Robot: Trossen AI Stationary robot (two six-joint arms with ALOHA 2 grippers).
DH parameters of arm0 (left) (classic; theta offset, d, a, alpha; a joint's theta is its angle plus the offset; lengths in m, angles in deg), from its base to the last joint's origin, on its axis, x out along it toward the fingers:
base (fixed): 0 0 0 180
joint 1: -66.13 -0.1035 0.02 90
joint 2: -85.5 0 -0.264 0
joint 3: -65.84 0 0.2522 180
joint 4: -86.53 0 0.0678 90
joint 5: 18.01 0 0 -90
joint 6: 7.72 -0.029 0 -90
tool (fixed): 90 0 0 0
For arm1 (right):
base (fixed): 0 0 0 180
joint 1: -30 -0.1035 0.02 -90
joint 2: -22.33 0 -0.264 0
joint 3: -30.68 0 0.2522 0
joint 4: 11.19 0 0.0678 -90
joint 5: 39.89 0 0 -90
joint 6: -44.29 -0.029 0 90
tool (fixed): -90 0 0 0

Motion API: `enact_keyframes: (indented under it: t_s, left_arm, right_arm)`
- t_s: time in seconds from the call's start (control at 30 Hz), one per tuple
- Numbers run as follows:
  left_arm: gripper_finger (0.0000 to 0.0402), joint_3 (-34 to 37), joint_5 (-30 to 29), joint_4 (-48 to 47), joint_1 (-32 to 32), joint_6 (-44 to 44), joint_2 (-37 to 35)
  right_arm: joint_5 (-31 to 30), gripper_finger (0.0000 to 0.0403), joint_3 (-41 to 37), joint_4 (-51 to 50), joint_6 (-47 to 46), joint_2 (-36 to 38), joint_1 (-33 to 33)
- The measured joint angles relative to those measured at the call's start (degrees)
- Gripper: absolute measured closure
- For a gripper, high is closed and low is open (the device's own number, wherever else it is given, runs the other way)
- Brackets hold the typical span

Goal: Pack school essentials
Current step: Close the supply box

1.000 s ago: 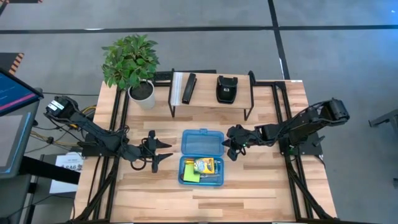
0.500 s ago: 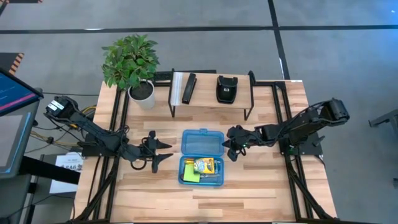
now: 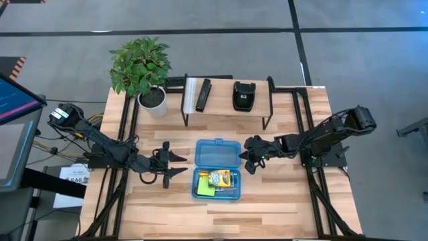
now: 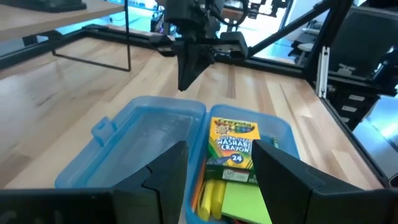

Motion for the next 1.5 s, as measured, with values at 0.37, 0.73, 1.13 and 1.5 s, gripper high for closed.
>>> enact_keyframes:
  t_s: [0.37,0.73,1.13,1.5]
  left_arm:
    - [0.0233,0.0,0.0,0.1,0.0,0.8,0.0]
    - [0.0233,0.0,-1.1,-9.9,-3.8,4.6,0.0]
    - [0.0233,0.0,5.2,-12.2,-11.2,6.8,4.0]
    - [0.0233,0.0,8.8,-8.8,-14.9,7.8,12.7]
  right_arm:
    - [0.0,0.0394,0.0,-1.9,-0.8,0.4,-0.5]
    - [-0.1,0.0394,0.0,-5.8,-1.0,0.7,1.2]
    - [-0.1,0.0394,0.0,-9.8,-1.7,0.5,2.6]
    - [-0.6,0.0394,0.0,-12.9,-2.4,0.5,3.4]
